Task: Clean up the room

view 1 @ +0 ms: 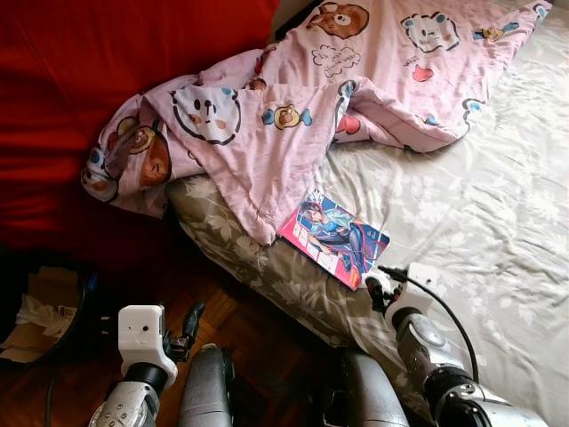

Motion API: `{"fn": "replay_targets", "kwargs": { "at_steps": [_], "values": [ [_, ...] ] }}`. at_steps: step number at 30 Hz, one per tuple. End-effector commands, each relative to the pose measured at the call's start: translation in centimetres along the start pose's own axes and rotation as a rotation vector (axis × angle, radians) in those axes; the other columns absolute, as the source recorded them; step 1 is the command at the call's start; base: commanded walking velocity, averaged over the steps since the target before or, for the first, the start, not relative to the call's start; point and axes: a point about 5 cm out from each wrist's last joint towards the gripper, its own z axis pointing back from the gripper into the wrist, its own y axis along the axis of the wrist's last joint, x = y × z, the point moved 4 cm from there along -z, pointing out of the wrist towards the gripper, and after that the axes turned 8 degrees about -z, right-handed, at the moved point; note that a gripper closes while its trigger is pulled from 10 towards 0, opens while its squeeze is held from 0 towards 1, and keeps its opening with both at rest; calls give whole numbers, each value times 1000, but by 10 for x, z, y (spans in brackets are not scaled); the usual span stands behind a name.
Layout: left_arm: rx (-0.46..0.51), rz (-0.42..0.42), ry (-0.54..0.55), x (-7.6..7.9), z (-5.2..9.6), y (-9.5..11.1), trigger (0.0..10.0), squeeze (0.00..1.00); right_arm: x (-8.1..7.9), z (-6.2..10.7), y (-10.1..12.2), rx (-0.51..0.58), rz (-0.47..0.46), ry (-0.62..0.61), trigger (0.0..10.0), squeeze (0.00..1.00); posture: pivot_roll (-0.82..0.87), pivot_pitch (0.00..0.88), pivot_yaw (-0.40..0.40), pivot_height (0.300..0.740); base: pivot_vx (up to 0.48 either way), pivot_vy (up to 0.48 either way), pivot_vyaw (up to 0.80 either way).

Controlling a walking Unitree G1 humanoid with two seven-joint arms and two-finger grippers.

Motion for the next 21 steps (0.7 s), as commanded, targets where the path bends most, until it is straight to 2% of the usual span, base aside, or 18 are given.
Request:
{"fn": "replay_targets", "kwargs": {
  "at_steps": [1,6,9,10,11,13,14,18,19,20,21],
  "values": [
    [-31,-12,0,0,6,-4,10000,0,7,3,-9,-21,-24,-18,10000,0,163,342,-78,627,0,0,0],
    [-39,-15,-1,0,8,-4,10000,0,13,5,-15,-54,9,-49,10000,0,166,346,-77,627,0,0,0],
    [-41,-15,-2,1,9,-4,10000,0,14,5,-16,-54,-1,-48,10000,0,168,347,-77,627,0,0,0],
    [-42,-16,-2,1,9,-4,10000,0,14,5,-16,-52,-1,-45,4353,0,168,347,-77,627,0,0,0],
    [-43,-17,-3,1,9,-4,10000,0,13,5,-16,-54,4,-42,1804,0,178,350,-76,627,0,0,0],
    [-44,-18,-4,1,10,-4,10000,0,12,5,-16,-54,10,-38,1961,0,178,350,-76,627,0,0,0],
    [-44,-20,-5,1,10,-4,10000,0,11,5,-16,-51,3,-32,0,0,178,350,-76,627,0,0,0],
    [-44,-23,-9,2,10,-3,10000,0,10,5,-16,-52,3,-29,0,0,179,351,-74,627,0,0,0],
    [-44,-25,-11,3,10,-3,10000,0,10,5,-16,-53,4,-28,3569,0,179,351,-74,627,0,0,0],
    [-44,-27,-15,4,10,-3,10000,0,9,5,-17,-57,7,-26,10000,0,179,351,-74,627,0,0,0],
    [-43,-31,-22,6,10,-3,10000,0,9,5,-18,-62,9,-24,10000,0,179,351,-74,627,0,0,0]
  ]
}}
